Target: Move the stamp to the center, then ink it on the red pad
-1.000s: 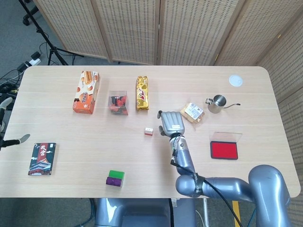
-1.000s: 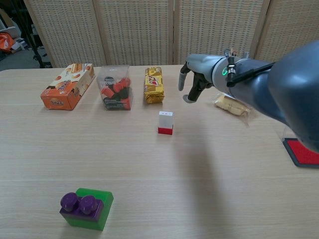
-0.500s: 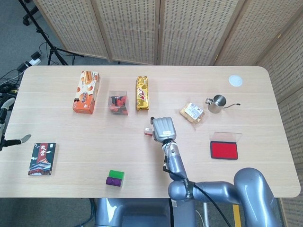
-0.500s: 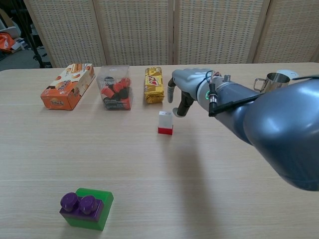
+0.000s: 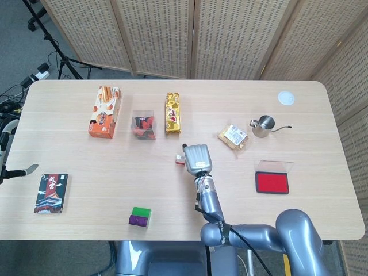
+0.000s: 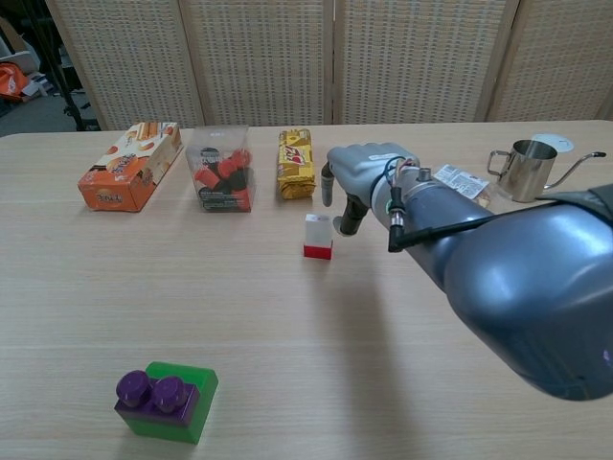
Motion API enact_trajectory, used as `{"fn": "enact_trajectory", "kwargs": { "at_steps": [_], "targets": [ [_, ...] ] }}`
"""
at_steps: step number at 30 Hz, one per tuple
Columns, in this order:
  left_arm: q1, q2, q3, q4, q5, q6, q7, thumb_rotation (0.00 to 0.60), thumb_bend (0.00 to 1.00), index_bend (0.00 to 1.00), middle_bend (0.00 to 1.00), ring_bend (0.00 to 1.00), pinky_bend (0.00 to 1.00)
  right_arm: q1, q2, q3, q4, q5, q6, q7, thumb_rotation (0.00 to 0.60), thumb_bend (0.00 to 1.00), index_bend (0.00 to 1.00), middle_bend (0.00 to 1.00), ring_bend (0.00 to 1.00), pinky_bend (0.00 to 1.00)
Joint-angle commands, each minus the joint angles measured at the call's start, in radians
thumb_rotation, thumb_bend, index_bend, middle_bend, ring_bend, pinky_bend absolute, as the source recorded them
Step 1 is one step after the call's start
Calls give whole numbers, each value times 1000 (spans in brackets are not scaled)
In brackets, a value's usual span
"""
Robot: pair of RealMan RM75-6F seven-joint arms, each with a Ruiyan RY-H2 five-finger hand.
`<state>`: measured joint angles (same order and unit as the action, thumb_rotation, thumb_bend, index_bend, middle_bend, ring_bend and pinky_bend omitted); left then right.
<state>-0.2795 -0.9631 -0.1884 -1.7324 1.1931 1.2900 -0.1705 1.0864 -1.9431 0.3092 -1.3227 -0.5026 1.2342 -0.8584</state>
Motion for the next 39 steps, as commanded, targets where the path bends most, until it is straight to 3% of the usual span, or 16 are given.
{"fn": "enact_trajectory", "kwargs": {
  "at_steps": [1,19,31,39],
  "targets": [
    [0,1,-1,0,1,-4,-2,600,72,0,0,0,0,-4,-9,7,8,-6,-4,-5,600,479,360,976,1000,1000],
    [1,8,-13,10,-8,-33,-17,600,75,0,0,0,0,-11,-97,40,126,-29,-45,-42,600,475,360,976,1000,1000],
    [-1,10,-16,13,-9,-47,-21,600,75,0,0,0,0,-16,-118,74,148,-43,-62,-50,600,483,363,976,1000,1000],
    [-1,12,-16,12,-8,-55,-19,600,75,0,0,0,0,-17,-132,86,170,-59,-69,-48,600,524,508,984,1000,1000]
  ]
}}
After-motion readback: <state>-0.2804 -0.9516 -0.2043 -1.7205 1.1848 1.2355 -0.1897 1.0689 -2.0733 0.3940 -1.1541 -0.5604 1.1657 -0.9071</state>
